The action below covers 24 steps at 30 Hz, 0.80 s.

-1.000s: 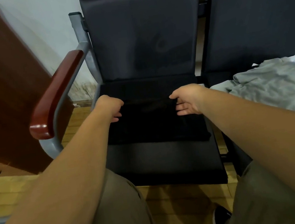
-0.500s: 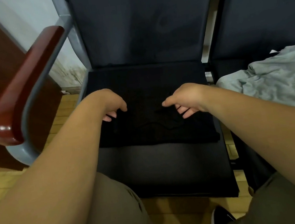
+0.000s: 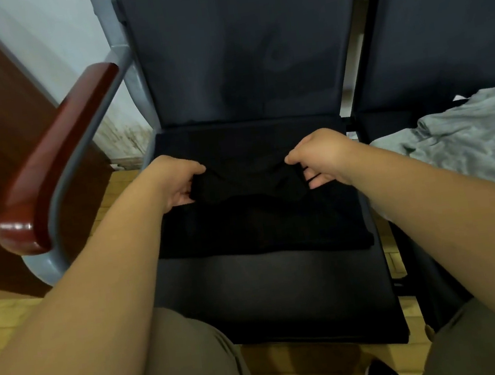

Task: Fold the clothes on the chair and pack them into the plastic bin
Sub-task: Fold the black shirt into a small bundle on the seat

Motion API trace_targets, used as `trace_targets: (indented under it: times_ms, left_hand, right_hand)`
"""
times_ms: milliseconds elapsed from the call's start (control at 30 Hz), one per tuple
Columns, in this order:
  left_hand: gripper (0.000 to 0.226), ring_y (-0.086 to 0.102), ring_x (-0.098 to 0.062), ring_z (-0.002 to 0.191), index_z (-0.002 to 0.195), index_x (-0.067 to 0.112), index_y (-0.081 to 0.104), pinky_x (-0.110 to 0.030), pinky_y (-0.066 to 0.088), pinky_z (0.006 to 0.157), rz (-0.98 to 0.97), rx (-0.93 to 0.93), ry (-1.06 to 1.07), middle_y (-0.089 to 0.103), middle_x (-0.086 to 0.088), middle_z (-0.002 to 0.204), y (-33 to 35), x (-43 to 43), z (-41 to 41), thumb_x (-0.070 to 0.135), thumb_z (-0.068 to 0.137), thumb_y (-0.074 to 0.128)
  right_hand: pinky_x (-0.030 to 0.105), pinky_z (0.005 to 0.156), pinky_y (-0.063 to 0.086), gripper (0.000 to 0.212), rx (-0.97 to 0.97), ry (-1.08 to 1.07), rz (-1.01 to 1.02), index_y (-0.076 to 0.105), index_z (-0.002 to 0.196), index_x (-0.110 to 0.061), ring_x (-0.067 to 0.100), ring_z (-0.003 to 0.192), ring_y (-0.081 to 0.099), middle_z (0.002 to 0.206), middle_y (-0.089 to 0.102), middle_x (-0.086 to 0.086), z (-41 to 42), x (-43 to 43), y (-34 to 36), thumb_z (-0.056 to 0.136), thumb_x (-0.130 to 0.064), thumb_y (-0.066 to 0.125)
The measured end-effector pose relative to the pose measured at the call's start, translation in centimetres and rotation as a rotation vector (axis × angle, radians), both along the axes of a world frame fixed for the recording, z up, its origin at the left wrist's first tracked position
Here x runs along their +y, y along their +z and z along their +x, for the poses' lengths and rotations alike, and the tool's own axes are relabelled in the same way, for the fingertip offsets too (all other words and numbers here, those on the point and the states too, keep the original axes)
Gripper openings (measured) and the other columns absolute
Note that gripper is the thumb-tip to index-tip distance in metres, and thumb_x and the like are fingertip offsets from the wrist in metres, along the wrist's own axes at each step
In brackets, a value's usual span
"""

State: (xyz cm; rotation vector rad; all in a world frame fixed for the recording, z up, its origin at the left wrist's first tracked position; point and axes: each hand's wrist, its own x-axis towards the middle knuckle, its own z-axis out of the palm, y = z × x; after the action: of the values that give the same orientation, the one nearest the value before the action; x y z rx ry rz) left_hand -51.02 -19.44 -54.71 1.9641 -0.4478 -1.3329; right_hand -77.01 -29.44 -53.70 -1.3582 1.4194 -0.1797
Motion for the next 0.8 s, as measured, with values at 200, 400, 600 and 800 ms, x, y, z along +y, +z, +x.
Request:
trace_targets:
  times_ms: [200, 400, 600, 800]
  left_hand:
    - [0.019, 0.073, -0.018, 0.091, 0.125, 0.007, 0.061, -0.025, 0.061, 0.06, -0.225, 0.368, 0.265, 0.07, -0.01, 0.116, -0.4, -0.9, 0.1, 0.011, 0.108, 0.055]
    - [0.059, 0.071, -0.045, 0.116, 0.161, -0.006, 0.017, -0.052, 0.06, 0.098, -0.615, 0.827, 0.616, 0.046, -0.039, 0.146, -1.0, -2.0, 0.8, -0.002, 0.107, 0.041]
    - [0.044, 0.073, -0.032, 0.115, 0.151, -0.007, 0.036, -0.045, 0.061, 0.097, -0.431, 0.482, 0.423, 0.059, -0.023, 0.14, -0.4, -1.4, 0.3, -0.001, 0.107, 0.037]
    - [0.025, 0.072, -0.031, 0.115, 0.126, 0.003, 0.066, -0.048, 0.061, 0.097, -0.027, -0.422, -0.135, 0.072, -0.013, 0.122, -0.1, -0.5, 0.1, 0.006, 0.103, 0.055]
  right_hand:
    - [0.04, 0.082, 0.064, 0.03, -0.213, -0.164, 0.143, 0.064, 0.13, -0.016, 0.022, 0.102, 0.076, 0.123, 0.075, 0.005, 0.4, -2.3, -0.6, 0.101, -0.018, 0.068]
    - [0.036, 0.083, 0.065, 0.045, -0.663, -0.515, 0.336, 0.046, 0.149, 0.001, 0.023, 0.109, 0.074, 0.128, 0.071, 0.016, 0.3, -3.2, -1.6, 0.109, -0.017, 0.053]
    - [0.042, 0.092, 0.061, 0.039, -0.413, -0.342, 0.254, 0.054, 0.147, -0.007, 0.024, 0.109, 0.073, 0.121, 0.075, 0.009, 0.1, -2.5, -1.7, 0.11, -0.017, 0.048]
    - [0.038, 0.079, 0.061, 0.036, 0.209, 0.07, -0.068, 0.055, 0.14, -0.011, 0.018, 0.09, 0.071, 0.11, 0.076, 0.005, -0.9, -2.5, -2.0, 0.106, -0.023, 0.056]
